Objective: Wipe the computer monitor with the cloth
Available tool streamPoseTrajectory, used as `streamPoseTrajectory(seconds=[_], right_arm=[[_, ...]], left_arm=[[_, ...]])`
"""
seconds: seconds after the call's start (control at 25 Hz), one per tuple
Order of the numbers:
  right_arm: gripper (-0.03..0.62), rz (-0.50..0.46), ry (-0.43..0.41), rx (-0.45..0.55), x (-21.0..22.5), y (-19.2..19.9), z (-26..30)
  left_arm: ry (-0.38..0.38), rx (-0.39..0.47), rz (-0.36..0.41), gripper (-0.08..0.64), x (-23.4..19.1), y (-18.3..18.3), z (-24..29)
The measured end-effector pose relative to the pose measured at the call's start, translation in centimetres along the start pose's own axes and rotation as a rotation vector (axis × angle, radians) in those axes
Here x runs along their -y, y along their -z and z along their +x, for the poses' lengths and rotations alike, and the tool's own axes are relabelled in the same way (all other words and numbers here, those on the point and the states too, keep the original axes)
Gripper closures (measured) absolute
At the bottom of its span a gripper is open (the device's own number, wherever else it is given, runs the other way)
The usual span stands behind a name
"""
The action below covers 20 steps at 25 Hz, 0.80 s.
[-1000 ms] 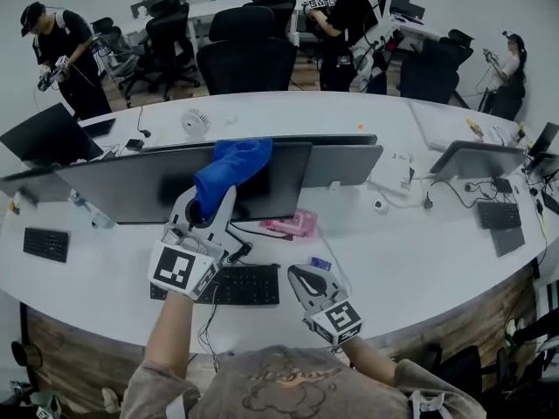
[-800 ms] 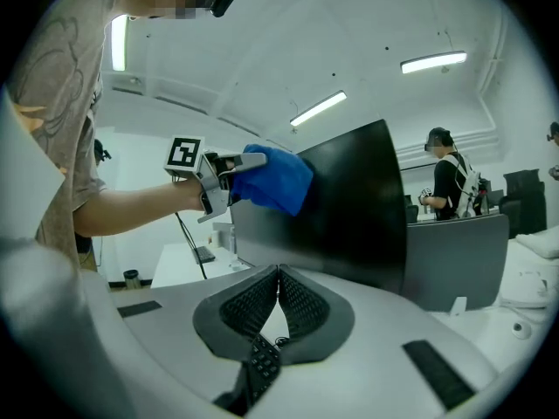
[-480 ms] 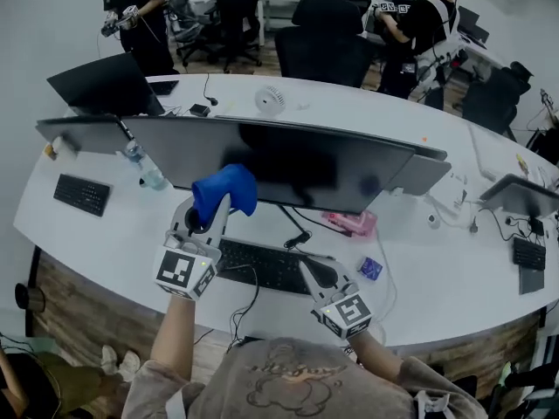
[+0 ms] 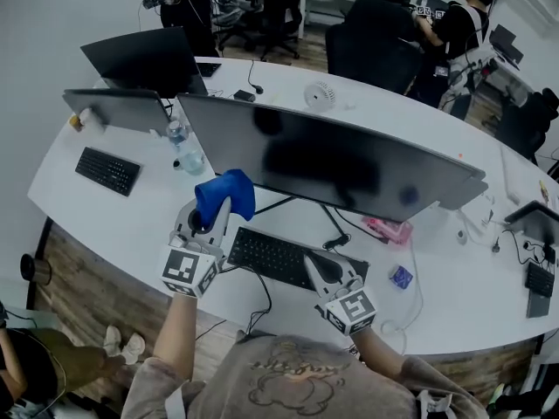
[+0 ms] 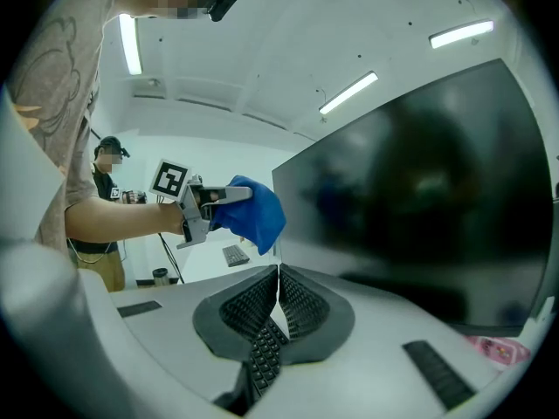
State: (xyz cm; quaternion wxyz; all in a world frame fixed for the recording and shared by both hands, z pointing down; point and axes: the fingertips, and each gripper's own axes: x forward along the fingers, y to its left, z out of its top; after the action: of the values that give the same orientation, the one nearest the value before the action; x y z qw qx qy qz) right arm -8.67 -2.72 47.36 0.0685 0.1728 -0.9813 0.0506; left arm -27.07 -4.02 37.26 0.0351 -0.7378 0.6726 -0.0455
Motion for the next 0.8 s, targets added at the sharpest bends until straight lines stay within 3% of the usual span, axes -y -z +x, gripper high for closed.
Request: streamPoseTrajectory(seconds=[0.28, 0.8], right_arm=[[0.571, 0.011, 0.01, -0.019, -0.3, 0.6, 2.8], [0.571, 0.053, 0.048, -0.097, 2.2, 3.1, 8.0]], left_arm=[[-0.016, -0.072, -0.025, 0.512, -3.1, 4.9, -0.1], [-0.025, -0.258, -0.103, 0.512, -7.3, 18.0, 3.0]])
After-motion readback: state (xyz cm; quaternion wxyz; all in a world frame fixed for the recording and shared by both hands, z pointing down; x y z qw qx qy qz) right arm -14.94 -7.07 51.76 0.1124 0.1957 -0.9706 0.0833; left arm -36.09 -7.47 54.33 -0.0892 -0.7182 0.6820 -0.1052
